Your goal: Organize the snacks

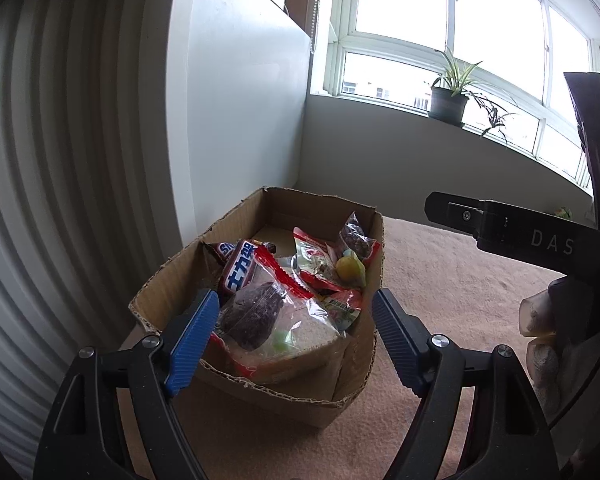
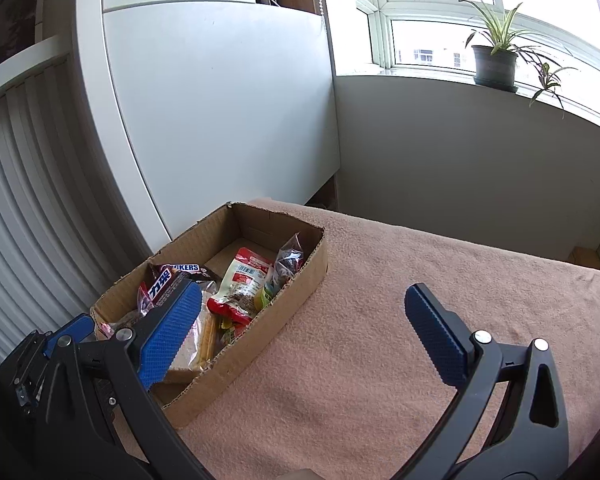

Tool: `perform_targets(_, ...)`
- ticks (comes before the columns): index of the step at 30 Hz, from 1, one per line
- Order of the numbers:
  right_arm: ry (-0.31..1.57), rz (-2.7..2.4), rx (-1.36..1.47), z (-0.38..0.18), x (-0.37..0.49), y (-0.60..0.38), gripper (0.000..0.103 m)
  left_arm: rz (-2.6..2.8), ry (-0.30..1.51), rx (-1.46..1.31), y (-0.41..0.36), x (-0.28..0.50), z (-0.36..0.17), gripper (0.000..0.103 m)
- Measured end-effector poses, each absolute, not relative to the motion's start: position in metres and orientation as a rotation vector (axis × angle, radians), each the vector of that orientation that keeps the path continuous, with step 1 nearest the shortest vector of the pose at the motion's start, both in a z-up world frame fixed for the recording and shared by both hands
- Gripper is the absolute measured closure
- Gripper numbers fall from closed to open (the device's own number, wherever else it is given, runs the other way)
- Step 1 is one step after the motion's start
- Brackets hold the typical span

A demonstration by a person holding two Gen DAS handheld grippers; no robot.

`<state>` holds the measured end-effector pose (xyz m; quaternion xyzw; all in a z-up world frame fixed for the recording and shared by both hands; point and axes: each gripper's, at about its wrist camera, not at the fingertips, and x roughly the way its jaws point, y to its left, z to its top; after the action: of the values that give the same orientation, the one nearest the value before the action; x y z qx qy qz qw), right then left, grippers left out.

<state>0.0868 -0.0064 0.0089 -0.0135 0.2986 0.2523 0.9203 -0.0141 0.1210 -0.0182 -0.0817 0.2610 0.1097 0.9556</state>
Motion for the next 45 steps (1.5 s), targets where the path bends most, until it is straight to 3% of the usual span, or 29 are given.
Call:
perform_targets(13,0.585,0.5,-0.014,-0.004,0.049,-0.042,0.0,0.257,0.519,-0.143,0.106,-0.032,-0.022,0.024)
perform_targets(45,0.588,0.504,-0.047,-0.009,0.047,-0.044,0.0,0.292,0.526,-0.125,0.101,-0.035,-0.025,0.023)
